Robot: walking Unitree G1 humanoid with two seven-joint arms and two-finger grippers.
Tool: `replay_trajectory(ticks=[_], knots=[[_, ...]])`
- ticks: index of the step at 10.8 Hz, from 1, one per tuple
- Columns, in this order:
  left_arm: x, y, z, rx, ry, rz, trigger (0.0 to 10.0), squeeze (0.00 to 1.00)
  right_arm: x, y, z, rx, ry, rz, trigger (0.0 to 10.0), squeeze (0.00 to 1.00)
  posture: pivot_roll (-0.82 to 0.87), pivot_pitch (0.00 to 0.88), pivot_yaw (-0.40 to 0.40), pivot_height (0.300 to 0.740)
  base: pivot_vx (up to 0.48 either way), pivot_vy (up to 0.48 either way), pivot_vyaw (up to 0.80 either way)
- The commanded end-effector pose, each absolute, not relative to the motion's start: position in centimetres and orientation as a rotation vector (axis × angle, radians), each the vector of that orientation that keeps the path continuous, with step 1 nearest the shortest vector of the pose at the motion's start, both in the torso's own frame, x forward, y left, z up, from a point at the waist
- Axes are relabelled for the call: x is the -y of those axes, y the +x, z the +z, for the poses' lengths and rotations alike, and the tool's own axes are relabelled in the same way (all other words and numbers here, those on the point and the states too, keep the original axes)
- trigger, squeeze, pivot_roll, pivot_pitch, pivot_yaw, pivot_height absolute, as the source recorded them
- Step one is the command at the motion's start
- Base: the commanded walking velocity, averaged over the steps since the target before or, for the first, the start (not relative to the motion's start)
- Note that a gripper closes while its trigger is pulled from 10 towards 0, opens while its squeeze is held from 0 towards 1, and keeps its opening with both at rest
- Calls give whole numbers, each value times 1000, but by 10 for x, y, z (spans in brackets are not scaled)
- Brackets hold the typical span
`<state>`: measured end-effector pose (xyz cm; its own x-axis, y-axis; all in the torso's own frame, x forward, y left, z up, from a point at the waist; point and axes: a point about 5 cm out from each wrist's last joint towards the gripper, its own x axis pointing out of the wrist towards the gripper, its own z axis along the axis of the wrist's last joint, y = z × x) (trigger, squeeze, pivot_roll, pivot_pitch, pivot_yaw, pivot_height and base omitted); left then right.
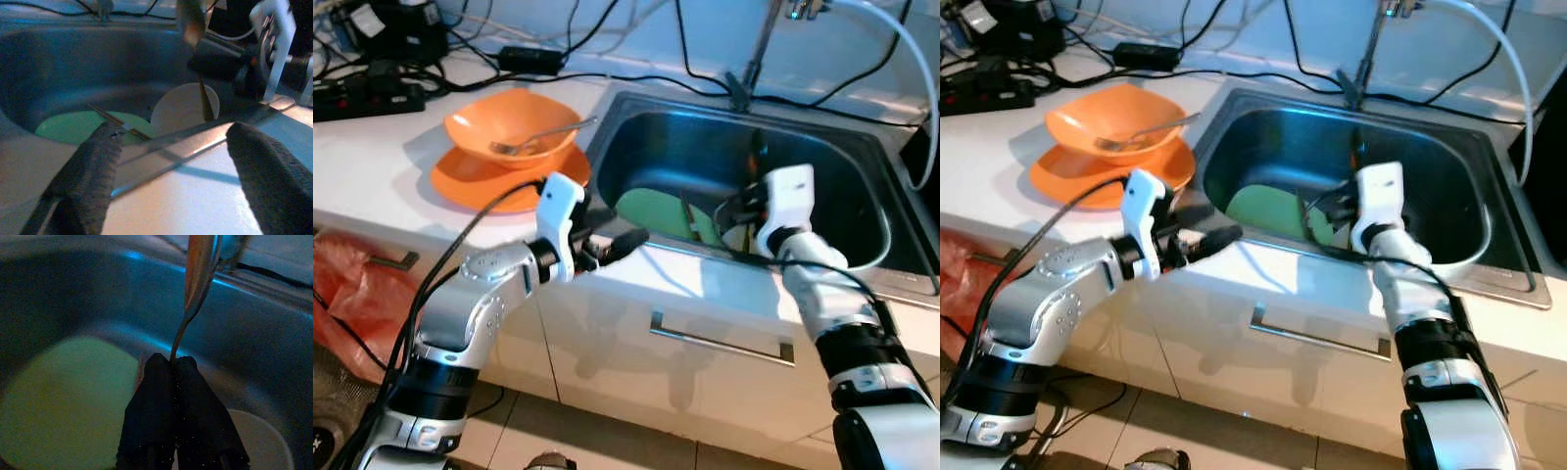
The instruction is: Kitchen organization
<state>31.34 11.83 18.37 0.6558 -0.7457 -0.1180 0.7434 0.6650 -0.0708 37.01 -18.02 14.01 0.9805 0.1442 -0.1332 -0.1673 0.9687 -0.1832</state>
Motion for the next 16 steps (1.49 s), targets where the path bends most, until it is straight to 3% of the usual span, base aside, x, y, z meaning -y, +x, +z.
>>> replay_trajectory(ticks=[1,2,3,4,10,12,14,15,16], knots=[[-119,316,186,-131,1,-832,10000,1000,184,372,145,-104,-240,149,941,0,111,54,-37,740,0,0,0],[-118,315,184,-123,63,-834,10000,1000,182,372,134,-129,-337,186,1373,0,116,57,-35,740,0,0,0],[-118,315,183,-120,80,-836,10000,1000,182,372,132,-139,-361,193,10000,667,120,57,-36,740,0,0,0],[-118,315,183,-118,91,-838,10000,1000,182,373,131,-143,-356,190,10000,1000,122,58,-36,740,0,0,0],[-122,320,187,-92,115,-810,10000,1000,177,376,137,-94,-311,220,10000,1000,116,59,-36,740,0,0,0],[-132,336,196,-31,87,-648,10000,1000,164,373,154,-31,12,309,10000,1000,112,58,-37,740,0,0,0],[-139,348,205,33,28,-527,10000,1000,149,358,180,119,94,440,10000,1000,97,59,-32,740,0,0,0],[-139,353,207,45,4,-496,10000,263,144,352,184,138,90,470,10000,1000,89,59,-30,740,0,0,0],[-135,360,209,60,-39,-469,10000,0,134,343,189,150,99,525,10000,1000,80,60,-29,740,0,0,-656]])
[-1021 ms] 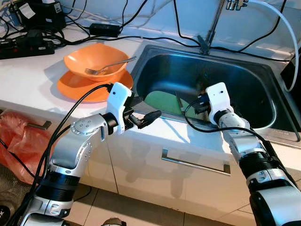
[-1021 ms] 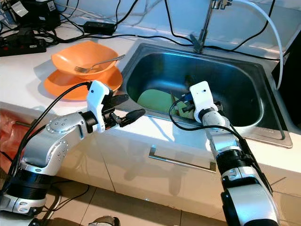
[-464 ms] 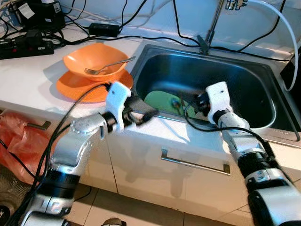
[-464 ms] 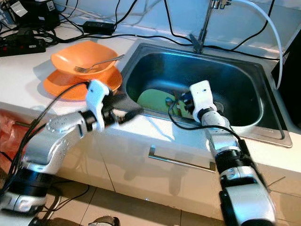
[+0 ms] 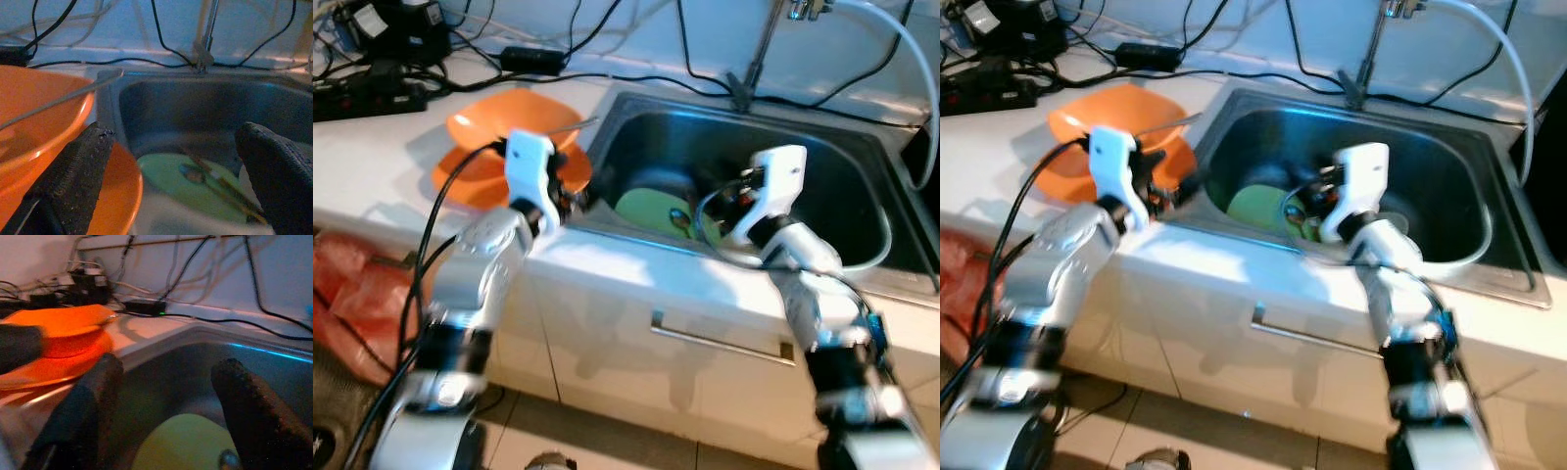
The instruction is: Kitchen organization
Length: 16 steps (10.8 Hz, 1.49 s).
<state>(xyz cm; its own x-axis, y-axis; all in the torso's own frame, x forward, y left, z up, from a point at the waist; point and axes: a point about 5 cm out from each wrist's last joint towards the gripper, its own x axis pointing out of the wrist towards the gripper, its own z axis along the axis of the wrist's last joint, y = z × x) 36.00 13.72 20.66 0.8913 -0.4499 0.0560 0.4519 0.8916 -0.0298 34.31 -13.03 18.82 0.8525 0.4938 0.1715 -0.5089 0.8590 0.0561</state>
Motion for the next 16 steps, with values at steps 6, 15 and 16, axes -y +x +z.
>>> replay_trajectory(ticks=[6,15,16], knots=[[-138,376,214,80,-182,-342,10000,0,132,328,193,131,88,552,10000,769,68,67,-30,740,0,0,-267],[-131,404,230,94,-445,-247,10000,0,125,311,198,129,100,567,10000,733,36,81,-15,740,0,0,0],[-129,408,230,78,-553,-243,10000,0,126,306,196,119,105,560,10000,733,9,93,-12,740,0,0,0]])
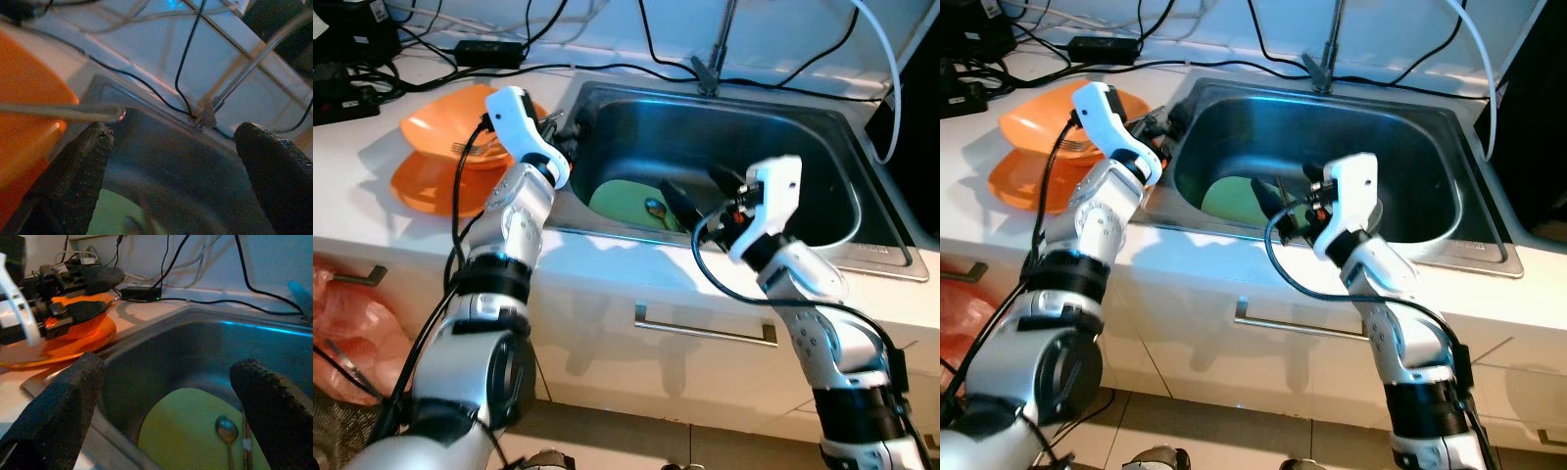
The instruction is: Kitchen organization
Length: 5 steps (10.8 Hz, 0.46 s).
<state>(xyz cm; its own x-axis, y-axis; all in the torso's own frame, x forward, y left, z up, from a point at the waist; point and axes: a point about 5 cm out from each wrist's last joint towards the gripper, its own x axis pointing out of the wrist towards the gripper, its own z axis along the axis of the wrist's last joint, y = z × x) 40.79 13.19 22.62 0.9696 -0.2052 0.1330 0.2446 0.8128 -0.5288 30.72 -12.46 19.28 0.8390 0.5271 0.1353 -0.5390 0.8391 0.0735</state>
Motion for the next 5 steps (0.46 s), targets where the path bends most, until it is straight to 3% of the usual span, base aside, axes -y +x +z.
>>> replay_trajectory(ticks=[1,2,5], knots=[[-128,411,229,71,-623,-239,10000,0,127,305,195,112,101,555,10000,737,9,93,-12,740,0,0,0],[-125,415,228,51,-769,-235,10000,0,128,300,195,101,93,555,10000,733,-21,112,-17,740,0,0,0],[-124,418,228,54,-936,-201,10000,0,131,295,195,81,91,549,10000,729,-37,121,-24,740,0,0,0]])
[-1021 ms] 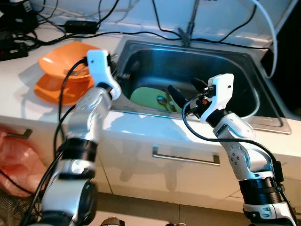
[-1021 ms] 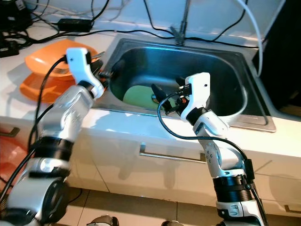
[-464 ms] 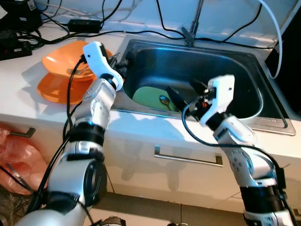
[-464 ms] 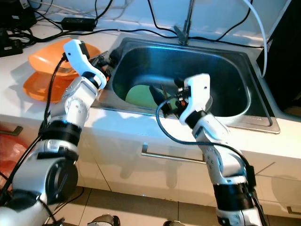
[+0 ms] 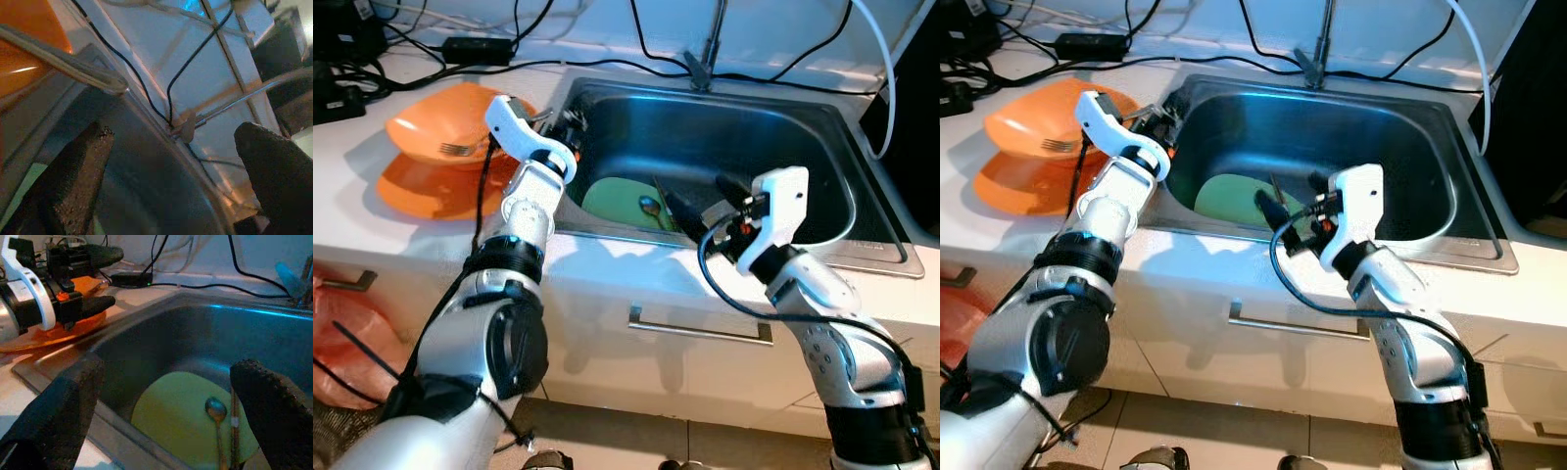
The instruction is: Kitchen organization
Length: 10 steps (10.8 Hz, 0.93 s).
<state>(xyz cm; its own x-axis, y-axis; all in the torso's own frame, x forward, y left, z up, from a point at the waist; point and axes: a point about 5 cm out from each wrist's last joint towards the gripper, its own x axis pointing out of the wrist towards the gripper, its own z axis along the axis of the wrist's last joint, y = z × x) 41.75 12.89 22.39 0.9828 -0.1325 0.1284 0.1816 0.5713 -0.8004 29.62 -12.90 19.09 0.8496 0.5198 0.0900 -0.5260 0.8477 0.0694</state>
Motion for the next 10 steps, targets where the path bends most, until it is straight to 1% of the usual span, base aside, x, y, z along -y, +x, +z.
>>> replay_trajectory(ticks=[1,3,6,9,10], knots=[[-131,419,228,75,-968,-162,10000,0,131,294,195,75,90,548,10000,733,-42,123,-24,740,0,0,0],[-146,421,236,129,-948,-111,10000,0,133,293,193,62,89,542,10000,729,-40,123,-23,740,0,0,0],[-161,422,235,140,-983,-46,10000,0,132,294,193,61,97,541,10000,733,-36,118,-23,740,0,0,0],[-166,423,237,143,-1006,-31,10000,0,133,295,193,61,100,535,10000,729,-33,118,-24,740,0,0,0],[-166,423,239,151,-1020,-32,4667,0,133,296,193,59,101,532,10000,733,-30,118,-26,740,0,0,0]])
